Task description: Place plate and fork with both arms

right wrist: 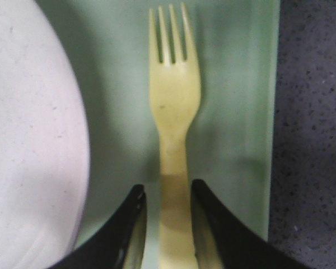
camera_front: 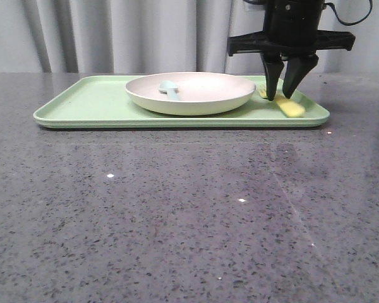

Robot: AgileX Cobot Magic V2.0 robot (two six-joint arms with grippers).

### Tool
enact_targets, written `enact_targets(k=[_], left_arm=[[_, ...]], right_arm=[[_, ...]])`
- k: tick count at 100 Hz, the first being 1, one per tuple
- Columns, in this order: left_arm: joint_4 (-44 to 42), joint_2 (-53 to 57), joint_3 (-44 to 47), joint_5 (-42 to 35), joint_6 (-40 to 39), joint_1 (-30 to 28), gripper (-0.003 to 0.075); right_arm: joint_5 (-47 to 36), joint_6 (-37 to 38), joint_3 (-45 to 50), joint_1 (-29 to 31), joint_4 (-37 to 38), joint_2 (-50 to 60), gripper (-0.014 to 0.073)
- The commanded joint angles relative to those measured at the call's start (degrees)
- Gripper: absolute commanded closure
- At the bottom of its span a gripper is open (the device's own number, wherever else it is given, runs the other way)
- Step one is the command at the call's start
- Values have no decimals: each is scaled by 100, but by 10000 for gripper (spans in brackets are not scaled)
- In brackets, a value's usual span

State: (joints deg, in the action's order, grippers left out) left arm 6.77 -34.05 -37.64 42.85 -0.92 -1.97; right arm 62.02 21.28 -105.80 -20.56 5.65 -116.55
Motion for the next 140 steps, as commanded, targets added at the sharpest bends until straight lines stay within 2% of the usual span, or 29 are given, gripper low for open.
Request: enact_targets(k=[1, 34, 65, 99, 120, 140], left_arm=[[70, -14, -154, -415, -41, -13, 345], [70, -14, -154, -415, -41, -13, 345], [70, -14, -154, -415, -41, -13, 345], [70, -14, -154, -415, -41, -13, 345], [70, -14, -154, -415, -41, -13, 345], [70, -14, -154, -415, -41, -13, 345]], right_arm=[[-98, -65, -125, 24, 43, 328, 291], [-137, -65, -125, 24, 48, 516, 293], [-110, -126, -125, 24, 602, 1333, 295], [-47, -524, -44, 30, 644, 2244, 295], [-254, -537, 820, 166, 863, 2974, 295], [-693, -537, 2026, 729, 846, 3925, 295]])
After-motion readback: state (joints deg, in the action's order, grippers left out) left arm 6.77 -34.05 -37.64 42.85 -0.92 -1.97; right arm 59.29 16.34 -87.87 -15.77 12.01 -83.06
